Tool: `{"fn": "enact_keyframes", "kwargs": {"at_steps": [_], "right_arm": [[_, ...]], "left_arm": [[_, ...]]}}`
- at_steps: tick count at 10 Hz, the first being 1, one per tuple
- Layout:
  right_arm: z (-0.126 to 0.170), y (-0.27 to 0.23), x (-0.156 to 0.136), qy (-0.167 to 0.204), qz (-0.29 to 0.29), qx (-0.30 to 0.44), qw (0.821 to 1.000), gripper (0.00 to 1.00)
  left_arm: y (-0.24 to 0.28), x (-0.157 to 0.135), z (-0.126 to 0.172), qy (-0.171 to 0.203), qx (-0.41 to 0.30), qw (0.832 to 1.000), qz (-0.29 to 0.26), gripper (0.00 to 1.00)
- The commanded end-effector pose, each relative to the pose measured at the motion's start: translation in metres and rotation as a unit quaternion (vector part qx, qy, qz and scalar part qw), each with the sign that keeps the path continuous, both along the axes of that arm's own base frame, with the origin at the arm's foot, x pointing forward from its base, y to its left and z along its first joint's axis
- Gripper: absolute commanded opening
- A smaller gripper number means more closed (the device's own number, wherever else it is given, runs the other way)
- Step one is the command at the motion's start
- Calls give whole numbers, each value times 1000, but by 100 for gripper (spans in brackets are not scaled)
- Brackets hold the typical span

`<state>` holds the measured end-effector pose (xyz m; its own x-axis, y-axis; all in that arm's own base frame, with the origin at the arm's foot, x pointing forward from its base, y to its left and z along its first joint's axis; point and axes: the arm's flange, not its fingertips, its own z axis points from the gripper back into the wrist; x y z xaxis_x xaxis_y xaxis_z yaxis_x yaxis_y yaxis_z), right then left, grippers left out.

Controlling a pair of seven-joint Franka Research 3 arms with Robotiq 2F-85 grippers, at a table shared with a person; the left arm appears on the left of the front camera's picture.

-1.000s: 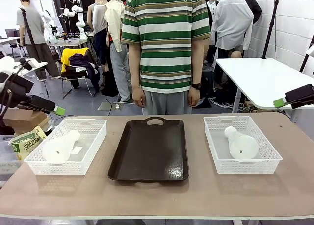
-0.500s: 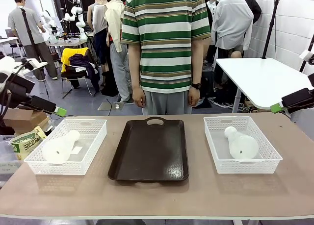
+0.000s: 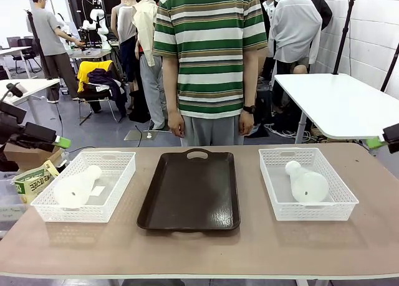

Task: Prepare the laboratory tools.
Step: Pick up the Big flask that the person points to.

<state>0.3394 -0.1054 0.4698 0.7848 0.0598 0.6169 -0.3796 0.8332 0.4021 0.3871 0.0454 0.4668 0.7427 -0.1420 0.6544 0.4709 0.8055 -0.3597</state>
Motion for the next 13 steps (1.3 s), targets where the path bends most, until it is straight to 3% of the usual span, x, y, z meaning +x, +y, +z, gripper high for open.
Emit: {"fn": "enact_keyframes", "kwargs": {"at_steps": [1,4,13], "right_arm": [[-31,-15,-2,14,0,49,999,100],[-53,-19,7,40,4,74,996,100],[-47,-21,3,41,-8,69,997,100]], "left_arm": [[11,10,-11,21,-23,1000,0,100],[7,12,-13,33,-21,999,1,100],[8,7,-15,38,-23,999,10,100]]}}
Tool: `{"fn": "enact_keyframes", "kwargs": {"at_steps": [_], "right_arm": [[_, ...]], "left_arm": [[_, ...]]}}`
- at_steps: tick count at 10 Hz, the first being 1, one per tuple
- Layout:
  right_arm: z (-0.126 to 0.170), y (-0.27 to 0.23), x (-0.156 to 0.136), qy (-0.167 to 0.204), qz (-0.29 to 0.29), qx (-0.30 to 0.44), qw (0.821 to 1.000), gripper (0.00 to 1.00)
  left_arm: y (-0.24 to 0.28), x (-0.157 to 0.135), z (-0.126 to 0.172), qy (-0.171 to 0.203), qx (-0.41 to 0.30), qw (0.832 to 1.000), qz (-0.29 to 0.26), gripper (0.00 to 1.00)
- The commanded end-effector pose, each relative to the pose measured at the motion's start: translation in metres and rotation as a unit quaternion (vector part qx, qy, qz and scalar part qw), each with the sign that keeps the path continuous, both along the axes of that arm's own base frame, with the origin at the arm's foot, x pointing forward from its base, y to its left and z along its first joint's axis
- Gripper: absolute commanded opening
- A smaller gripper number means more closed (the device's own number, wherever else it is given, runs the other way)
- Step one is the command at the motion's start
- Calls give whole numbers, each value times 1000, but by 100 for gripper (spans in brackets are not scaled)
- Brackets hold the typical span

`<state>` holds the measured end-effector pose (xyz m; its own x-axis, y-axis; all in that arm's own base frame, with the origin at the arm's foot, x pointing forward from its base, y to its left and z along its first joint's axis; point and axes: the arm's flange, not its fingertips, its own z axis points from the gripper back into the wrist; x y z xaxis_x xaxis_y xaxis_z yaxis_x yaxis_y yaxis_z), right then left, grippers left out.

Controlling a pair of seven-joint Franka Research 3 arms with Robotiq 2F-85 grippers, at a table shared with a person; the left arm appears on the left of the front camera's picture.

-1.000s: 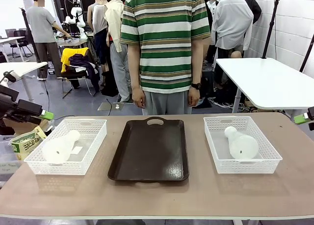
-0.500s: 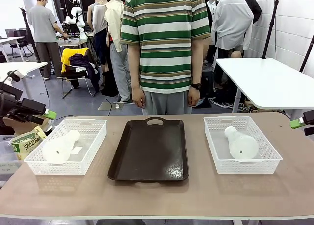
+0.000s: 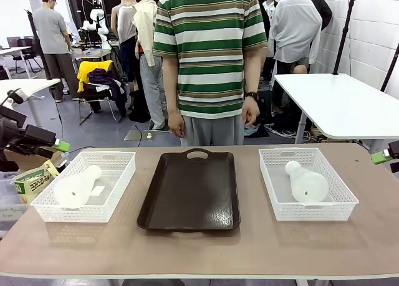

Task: Prepare the laboratory tools.
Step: Pick up the Big flask that the person points to.

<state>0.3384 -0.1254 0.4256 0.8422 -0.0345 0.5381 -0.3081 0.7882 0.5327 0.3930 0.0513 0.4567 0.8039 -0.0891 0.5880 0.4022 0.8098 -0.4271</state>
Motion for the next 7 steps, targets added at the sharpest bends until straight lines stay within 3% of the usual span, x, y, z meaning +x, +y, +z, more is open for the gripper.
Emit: {"fn": "enact_keyframes", "kwargs": {"at_steps": [1,7], "right_arm": [[-3,-1,4,-9,6,9,1000,100],[-3,-1,4,-9,6,9,1000,100]], "left_arm": [[2,1,-5,-8,-6,1000,-10,100],[2,1,-5,-8,-6,1000,-10,100]]}}
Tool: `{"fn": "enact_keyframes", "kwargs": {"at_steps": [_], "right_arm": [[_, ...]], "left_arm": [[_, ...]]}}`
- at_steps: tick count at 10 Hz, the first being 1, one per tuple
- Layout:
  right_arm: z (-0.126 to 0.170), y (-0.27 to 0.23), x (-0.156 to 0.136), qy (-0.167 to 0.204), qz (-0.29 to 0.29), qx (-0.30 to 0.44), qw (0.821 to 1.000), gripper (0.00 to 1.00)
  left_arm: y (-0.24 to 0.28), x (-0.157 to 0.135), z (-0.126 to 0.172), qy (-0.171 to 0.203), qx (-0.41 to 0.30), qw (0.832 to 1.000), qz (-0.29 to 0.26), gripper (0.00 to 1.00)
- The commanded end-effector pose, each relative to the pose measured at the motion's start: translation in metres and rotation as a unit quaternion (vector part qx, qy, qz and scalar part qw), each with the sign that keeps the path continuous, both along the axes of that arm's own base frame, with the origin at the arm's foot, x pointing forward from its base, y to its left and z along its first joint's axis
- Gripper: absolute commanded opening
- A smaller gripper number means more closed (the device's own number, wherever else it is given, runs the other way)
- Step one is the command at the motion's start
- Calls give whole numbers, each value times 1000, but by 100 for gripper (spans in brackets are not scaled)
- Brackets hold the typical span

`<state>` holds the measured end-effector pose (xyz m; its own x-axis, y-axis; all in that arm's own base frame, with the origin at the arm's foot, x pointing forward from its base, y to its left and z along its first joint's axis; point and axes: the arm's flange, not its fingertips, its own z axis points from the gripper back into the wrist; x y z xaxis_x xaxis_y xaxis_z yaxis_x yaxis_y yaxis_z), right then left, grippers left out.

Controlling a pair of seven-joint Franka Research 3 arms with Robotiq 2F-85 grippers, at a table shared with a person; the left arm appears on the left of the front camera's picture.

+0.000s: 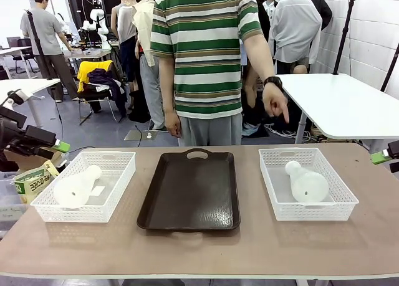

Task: Prepare the laboratory tools.
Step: Pick up the Big flask that the person points to.

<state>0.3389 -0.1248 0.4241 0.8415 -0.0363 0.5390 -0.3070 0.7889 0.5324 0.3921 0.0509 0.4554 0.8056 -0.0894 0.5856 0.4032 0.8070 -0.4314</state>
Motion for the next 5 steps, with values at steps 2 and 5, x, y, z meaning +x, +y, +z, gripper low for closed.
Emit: {"fn": "enact_keyframes", "kwargs": {"at_steps": [2,5], "right_arm": [[-2,-2,4,-9,7,9,1000,100],[-2,-2,4,-9,7,9,1000,100]], "left_arm": [[2,2,-3,-9,-5,1000,-8,100],[2,2,-3,-9,-5,1000,-8,100]]}}
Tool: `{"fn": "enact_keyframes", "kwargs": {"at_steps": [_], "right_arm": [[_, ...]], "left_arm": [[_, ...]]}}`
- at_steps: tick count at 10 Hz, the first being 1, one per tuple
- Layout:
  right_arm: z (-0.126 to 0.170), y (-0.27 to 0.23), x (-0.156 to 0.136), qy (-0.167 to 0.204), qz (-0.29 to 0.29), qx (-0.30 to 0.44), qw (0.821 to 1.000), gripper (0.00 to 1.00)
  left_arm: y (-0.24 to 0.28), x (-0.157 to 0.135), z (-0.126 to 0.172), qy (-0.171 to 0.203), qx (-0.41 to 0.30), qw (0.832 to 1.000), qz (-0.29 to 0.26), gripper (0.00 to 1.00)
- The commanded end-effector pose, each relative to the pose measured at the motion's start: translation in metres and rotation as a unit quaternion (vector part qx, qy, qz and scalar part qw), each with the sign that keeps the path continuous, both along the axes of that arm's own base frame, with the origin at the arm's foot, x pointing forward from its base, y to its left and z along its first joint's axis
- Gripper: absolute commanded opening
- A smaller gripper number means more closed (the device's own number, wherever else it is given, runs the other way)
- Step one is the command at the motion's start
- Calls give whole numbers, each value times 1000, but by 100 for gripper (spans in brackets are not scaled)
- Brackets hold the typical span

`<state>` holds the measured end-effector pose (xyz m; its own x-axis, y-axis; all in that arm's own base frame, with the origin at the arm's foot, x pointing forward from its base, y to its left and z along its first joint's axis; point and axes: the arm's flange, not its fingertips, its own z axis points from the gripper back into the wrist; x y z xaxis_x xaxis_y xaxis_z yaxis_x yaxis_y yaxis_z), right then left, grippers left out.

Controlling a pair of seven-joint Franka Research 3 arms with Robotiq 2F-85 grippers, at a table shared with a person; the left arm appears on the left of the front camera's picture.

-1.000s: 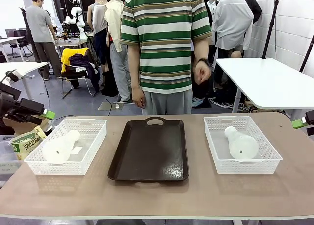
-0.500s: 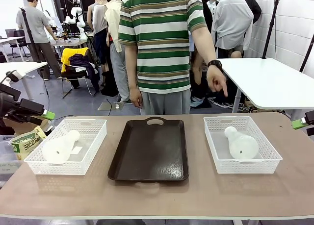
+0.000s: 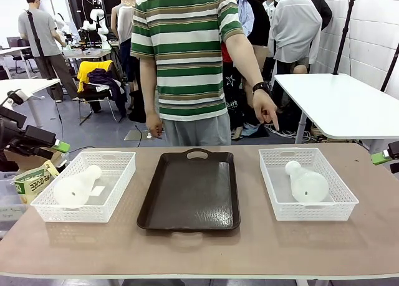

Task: Prepare the laboratory tools.
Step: Pick up the Big flask that the person points to.

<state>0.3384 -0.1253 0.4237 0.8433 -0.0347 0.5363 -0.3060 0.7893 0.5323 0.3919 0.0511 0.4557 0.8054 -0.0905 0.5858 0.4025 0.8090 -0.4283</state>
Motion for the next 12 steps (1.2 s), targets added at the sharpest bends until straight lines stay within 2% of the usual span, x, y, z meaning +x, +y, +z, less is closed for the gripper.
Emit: {"fn": "enact_keyframes", "kwargs": {"at_steps": [1,11,12], "right_arm": [[-1,-1,4,-10,7,10,1000,100],[-1,-1,4,-10,7,10,1000,100],[0,1,0,1,1,-2,1000,100]], "left_arm": [[2,2,-4,-9,-6,1000,-9,100],[2,2,-4,-9,-6,1000,-9,100],[2,2,-4,-9,-6,1000,-9,100]]}}
